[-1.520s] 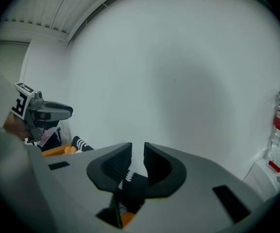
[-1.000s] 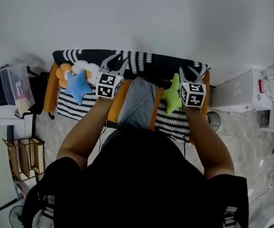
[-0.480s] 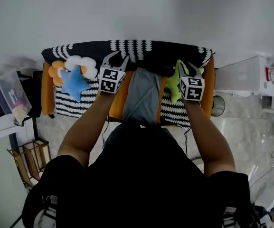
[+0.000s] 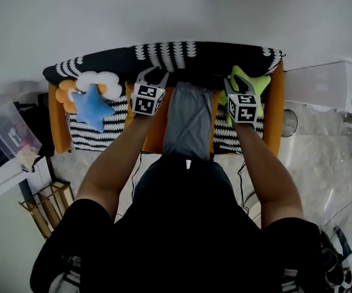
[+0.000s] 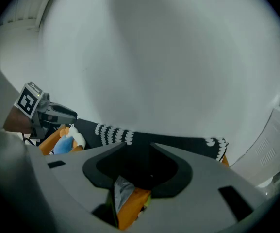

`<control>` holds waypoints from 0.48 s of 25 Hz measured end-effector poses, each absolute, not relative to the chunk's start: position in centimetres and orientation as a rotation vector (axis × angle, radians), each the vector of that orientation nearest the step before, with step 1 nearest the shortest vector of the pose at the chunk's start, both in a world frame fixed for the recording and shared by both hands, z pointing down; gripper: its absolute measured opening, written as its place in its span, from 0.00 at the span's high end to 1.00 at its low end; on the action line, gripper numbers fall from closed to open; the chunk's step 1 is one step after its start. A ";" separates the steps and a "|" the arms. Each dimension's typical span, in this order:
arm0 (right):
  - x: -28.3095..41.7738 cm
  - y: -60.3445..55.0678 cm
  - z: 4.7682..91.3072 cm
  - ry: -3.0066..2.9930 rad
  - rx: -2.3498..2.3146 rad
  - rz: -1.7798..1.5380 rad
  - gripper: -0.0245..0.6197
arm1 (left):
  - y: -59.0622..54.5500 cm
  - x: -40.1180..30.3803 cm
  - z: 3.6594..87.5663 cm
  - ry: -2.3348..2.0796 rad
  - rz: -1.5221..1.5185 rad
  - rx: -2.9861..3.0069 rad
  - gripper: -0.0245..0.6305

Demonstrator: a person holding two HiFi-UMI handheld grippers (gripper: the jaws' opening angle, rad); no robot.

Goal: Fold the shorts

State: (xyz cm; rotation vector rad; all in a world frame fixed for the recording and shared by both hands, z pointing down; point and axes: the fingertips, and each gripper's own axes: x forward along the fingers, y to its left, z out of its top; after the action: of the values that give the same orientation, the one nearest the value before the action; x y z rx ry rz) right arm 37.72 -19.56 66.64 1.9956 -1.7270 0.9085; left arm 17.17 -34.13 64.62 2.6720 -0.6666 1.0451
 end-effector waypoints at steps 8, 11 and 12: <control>34.5 -20.6 75.3 -1.753 1.844 1.106 0.67 | -34.3 17.8 73.3 -0.570 1.165 2.553 0.72; 34.1 -20.9 78.1 -1.754 1.792 1.153 0.66 | -34.1 17.9 76.0 -0.537 1.207 2.522 0.71; 34.0 -21.0 79.1 -1.753 1.777 1.175 0.66 | -34.1 17.9 76.9 -0.526 1.220 2.509 0.71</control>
State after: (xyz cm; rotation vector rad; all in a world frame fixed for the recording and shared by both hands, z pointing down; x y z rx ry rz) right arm 34.04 -21.01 79.14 1.7768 -1.7526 1.1754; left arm 17.88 -34.12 76.94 2.5092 -0.5260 1.2195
